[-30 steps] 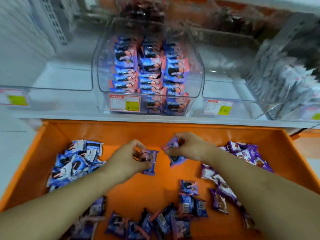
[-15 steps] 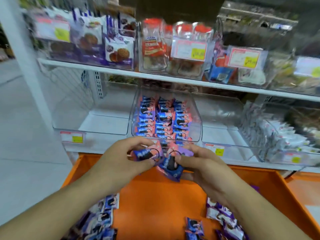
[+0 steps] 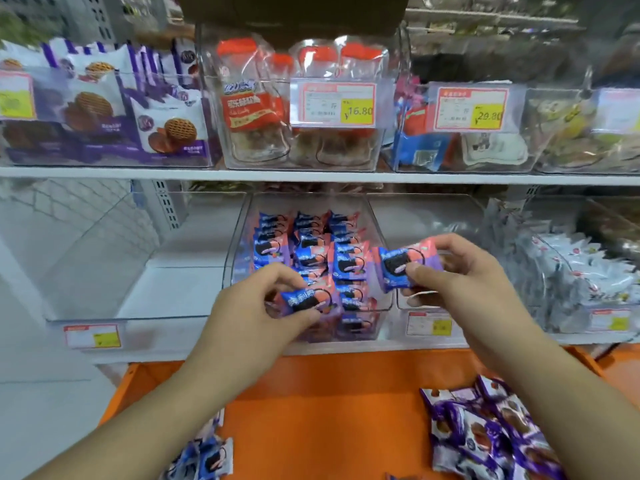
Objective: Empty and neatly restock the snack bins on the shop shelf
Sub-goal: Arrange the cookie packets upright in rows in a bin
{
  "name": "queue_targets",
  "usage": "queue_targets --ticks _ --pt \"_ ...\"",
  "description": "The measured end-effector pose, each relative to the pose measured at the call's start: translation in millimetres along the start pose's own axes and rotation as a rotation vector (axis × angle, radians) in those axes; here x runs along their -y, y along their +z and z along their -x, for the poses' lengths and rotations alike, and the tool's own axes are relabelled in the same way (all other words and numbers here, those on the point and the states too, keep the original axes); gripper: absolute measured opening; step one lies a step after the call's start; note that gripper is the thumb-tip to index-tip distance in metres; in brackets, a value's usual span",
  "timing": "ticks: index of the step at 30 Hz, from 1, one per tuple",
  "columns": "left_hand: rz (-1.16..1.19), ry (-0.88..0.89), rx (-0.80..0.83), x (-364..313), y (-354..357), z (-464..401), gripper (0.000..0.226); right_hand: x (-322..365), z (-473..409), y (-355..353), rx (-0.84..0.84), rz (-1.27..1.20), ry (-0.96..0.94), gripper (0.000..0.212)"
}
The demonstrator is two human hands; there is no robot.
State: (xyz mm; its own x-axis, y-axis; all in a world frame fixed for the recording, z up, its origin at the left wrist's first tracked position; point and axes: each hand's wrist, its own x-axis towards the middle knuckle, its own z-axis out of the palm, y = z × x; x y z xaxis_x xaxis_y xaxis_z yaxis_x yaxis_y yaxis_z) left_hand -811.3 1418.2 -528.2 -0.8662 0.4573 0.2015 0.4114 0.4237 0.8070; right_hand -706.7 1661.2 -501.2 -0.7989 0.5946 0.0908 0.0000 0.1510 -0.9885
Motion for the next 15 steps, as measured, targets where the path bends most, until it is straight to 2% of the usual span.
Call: queue_targets --ticks 7,15 --pt "-0.257 0.149 0.03 1 75 -89 0.027 -19 -22 -20 -0.103 -0.077 0.057 0.011" --pt "-0.334 0.203 0.02 12 111 -117 0.028 -27 -28 -29 -0.045 -0.013 0.081 0.009"
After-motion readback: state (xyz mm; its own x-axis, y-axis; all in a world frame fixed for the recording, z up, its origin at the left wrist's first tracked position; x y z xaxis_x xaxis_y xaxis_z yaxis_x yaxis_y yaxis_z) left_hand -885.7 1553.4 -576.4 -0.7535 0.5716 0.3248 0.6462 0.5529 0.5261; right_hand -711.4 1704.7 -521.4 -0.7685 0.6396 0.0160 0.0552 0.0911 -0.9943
